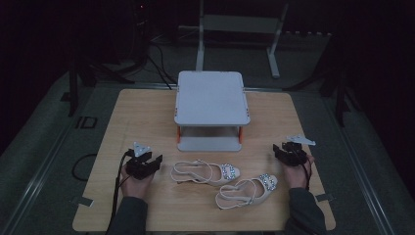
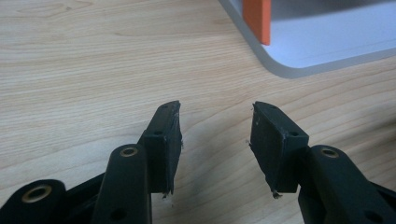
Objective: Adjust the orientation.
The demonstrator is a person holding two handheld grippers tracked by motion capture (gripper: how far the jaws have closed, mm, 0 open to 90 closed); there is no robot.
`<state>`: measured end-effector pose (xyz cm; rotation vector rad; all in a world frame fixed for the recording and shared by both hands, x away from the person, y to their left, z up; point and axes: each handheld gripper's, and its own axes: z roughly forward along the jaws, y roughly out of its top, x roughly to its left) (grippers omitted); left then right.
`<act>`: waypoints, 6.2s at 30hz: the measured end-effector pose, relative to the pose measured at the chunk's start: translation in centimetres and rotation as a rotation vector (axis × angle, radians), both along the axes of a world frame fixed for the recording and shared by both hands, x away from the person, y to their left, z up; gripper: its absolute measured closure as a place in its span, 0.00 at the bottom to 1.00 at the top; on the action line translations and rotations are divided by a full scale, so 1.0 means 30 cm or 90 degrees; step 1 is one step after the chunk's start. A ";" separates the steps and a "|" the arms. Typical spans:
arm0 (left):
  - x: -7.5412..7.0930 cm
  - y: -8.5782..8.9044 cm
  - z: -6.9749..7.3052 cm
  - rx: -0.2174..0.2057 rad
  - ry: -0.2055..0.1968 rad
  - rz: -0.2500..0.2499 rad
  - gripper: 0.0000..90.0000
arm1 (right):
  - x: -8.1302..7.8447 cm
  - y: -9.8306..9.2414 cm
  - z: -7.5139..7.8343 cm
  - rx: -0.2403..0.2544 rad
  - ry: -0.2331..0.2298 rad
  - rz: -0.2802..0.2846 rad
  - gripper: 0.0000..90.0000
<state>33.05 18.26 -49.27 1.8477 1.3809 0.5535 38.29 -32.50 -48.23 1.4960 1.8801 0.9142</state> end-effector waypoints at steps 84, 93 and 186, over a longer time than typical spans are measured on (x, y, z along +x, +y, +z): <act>-0.136 -0.017 0.281 0.045 0.031 -0.221 0.67 | -0.005 0.011 -0.011 -0.003 0.006 0.007 0.59; -0.070 -0.110 0.247 0.113 0.079 -0.267 0.65 | -0.005 0.000 -0.010 0.000 0.006 -0.002 0.60; 0.081 0.233 0.396 -0.255 0.084 0.160 0.90 | 0.001 -0.013 -0.024 0.006 0.017 -0.031 0.56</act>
